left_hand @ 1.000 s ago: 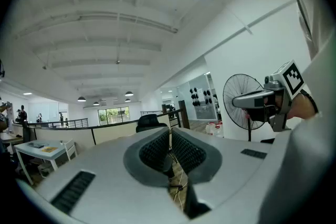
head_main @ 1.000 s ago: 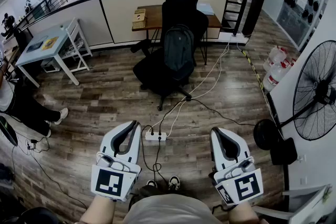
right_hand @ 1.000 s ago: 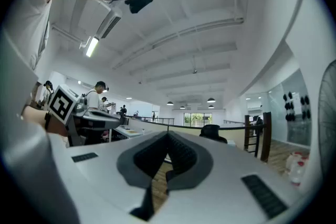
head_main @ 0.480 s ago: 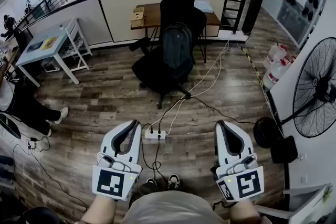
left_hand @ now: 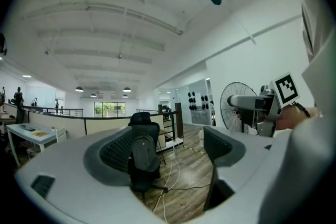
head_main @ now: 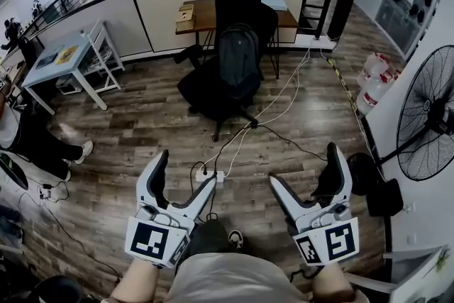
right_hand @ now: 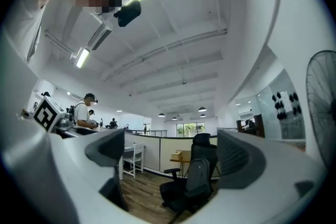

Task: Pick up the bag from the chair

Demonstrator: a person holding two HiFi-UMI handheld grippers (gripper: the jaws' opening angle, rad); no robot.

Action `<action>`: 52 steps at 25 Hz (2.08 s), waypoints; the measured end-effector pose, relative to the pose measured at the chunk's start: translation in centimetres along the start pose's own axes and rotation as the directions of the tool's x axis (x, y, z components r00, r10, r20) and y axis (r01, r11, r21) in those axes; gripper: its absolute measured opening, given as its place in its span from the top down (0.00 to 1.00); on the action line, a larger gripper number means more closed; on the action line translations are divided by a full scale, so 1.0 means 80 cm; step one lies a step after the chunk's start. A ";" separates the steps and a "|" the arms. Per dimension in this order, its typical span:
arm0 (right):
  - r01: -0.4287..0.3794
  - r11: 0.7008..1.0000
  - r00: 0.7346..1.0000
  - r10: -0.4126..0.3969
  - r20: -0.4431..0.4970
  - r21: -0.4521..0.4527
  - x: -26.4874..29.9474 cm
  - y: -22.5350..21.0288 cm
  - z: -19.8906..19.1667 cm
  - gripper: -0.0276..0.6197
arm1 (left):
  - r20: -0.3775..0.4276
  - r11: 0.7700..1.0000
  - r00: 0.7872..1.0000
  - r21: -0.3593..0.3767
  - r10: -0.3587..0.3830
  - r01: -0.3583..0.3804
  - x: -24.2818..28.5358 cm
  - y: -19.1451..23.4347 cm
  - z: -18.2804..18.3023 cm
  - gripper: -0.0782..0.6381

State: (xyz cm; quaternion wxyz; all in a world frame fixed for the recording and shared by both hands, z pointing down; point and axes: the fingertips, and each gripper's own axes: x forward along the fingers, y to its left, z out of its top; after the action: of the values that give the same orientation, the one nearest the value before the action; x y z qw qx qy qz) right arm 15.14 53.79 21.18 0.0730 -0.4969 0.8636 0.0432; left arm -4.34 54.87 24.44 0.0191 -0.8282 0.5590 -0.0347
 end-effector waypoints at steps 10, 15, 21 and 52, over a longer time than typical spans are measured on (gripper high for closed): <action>0.020 0.999 0.999 -0.022 -0.041 -0.041 -0.001 -0.011 -0.010 0.08 | 0.009 0.998 0.999 0.033 0.045 -0.045 0.012 0.012 0.009 0.26; 0.039 0.999 0.998 -0.041 -0.047 -0.038 0.014 -0.023 -0.017 0.08 | 0.016 0.998 1.000 0.055 0.024 -0.024 0.030 0.012 0.006 0.26; 0.044 0.997 0.996 -0.048 -0.073 -0.056 0.052 -0.039 -0.029 0.08 | 0.018 0.999 1.000 0.052 0.011 -0.012 0.073 0.030 -0.003 0.26; 0.107 0.992 0.983 -0.116 -0.142 -0.068 0.439 -0.158 -0.115 0.10 | -0.006 0.997 1.000 0.071 -0.013 0.013 0.411 0.298 -0.030 0.26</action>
State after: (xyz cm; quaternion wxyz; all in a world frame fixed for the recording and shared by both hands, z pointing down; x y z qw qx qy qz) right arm 7.87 16.13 24.31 -0.0028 -0.5484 0.8358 0.0283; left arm -14.32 15.51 26.32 0.0467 -0.8306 0.5520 -0.0566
